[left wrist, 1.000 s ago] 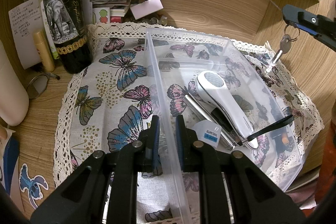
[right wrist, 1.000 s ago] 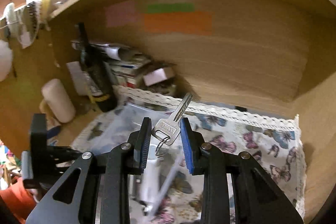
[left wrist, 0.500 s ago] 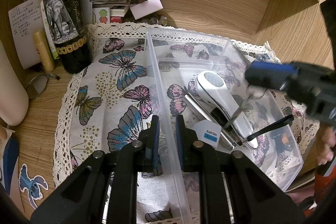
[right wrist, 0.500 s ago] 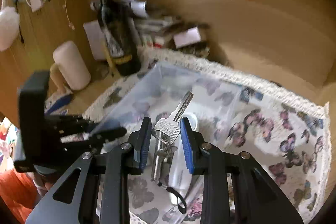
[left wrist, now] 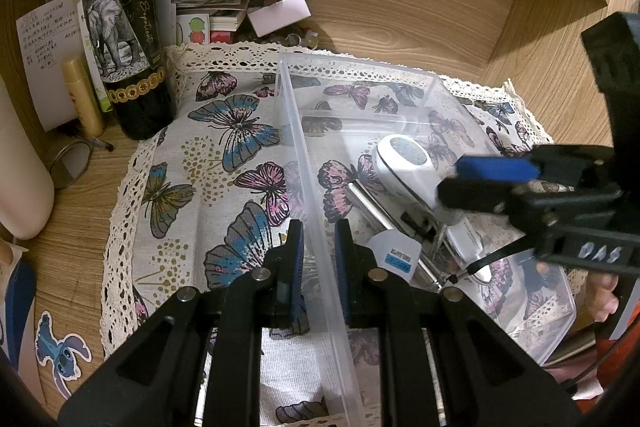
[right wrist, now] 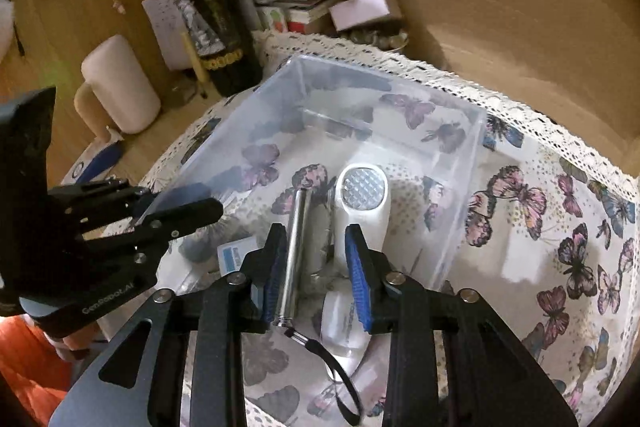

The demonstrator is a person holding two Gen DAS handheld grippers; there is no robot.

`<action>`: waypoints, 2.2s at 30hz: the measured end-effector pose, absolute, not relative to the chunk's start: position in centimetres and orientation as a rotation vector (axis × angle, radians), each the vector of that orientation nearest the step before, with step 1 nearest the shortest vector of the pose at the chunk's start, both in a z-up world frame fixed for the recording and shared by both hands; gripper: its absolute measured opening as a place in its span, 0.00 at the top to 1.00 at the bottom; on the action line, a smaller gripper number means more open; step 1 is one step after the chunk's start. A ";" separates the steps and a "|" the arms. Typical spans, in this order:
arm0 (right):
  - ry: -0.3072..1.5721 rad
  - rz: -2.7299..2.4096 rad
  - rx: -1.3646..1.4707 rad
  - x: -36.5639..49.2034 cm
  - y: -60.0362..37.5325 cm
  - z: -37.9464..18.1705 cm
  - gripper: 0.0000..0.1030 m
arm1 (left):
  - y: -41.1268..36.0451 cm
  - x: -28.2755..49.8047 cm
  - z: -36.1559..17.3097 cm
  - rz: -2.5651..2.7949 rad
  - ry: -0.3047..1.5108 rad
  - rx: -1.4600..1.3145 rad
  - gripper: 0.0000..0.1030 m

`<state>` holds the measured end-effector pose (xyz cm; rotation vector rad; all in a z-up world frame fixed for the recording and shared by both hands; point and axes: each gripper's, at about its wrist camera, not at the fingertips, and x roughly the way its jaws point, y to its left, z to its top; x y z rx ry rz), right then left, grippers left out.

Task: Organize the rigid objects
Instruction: 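Carry the keys into the box and open the right gripper, then grasp the black bottle with gold band on the cloth with the right gripper, then carry the black bottle into the box and release it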

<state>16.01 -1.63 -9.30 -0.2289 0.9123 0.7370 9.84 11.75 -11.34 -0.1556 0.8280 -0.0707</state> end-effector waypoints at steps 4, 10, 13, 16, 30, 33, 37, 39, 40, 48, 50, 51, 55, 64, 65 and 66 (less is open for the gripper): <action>0.844 0.681 -0.208 15.7 -3.3 -7.5 0.58 | 11.8 9.8 -11.3 -0.071 0.828 -0.156 0.85; 0.720 0.533 -0.168 14.6 -7.6 -4.2 0.33 | 11.8 9.8 -11.3 -0.071 0.828 -0.157 0.85; 0.697 0.461 -0.150 13.9 -9.8 -3.6 0.32 | 11.7 9.9 -11.3 -0.071 0.827 -0.155 0.85; 0.716 0.408 -0.141 13.3 -11.7 -4.2 0.27 | 11.7 9.9 -11.3 -0.073 0.827 -0.153 0.85; 1.004 0.338 -0.132 11.8 -14.9 -13.1 0.23 | 11.6 9.9 -11.4 -0.075 0.831 -0.152 0.85; 0.999 0.309 -0.138 11.9 -15.8 -13.7 0.25 | 11.6 10.0 -11.4 -0.074 0.833 -0.151 0.85; 0.988 0.227 -0.135 12.8 -17.5 -14.0 0.27 | 11.6 10.0 -11.5 -0.075 0.833 -0.153 0.85; 0.994 0.210 -0.096 13.4 -18.7 -14.4 0.30 | 11.6 9.9 -11.5 -0.075 0.833 -0.151 0.85; 0.994 0.206 -0.071 13.7 -19.1 -14.4 0.30 | 11.6 9.9 -11.5 -0.075 0.833 -0.151 0.85; 0.988 0.188 0.008 16.1 -19.6 -14.4 0.43 | 11.7 9.9 -11.5 -0.076 0.834 -0.150 0.85; 0.978 0.173 -0.010 16.6 -19.3 -14.7 0.55 | 11.7 9.9 -11.5 -0.077 0.834 -0.151 0.85; 0.963 0.160 -0.040 16.9 -18.8 -14.7 0.62 | 11.6 9.9 -11.5 -0.076 0.833 -0.150 0.85; 0.944 0.190 -0.079 17.0 -18.1 -14.5 0.79 | 11.7 9.9 -11.5 -0.076 0.833 -0.149 0.85; 0.836 0.263 -0.039 16.2 -17.2 -10.5 0.80 | 11.8 9.9 -11.5 -0.079 0.834 -0.154 0.85; 0.820 0.272 -0.037 16.2 -16.8 -9.9 0.80 | 11.8 9.9 -11.5 -0.079 0.834 -0.155 0.85; 0.795 0.286 -0.036 16.0 -16.4 -9.0 0.80 | 11.8 9.9 -11.5 -0.079 0.834 -0.155 0.85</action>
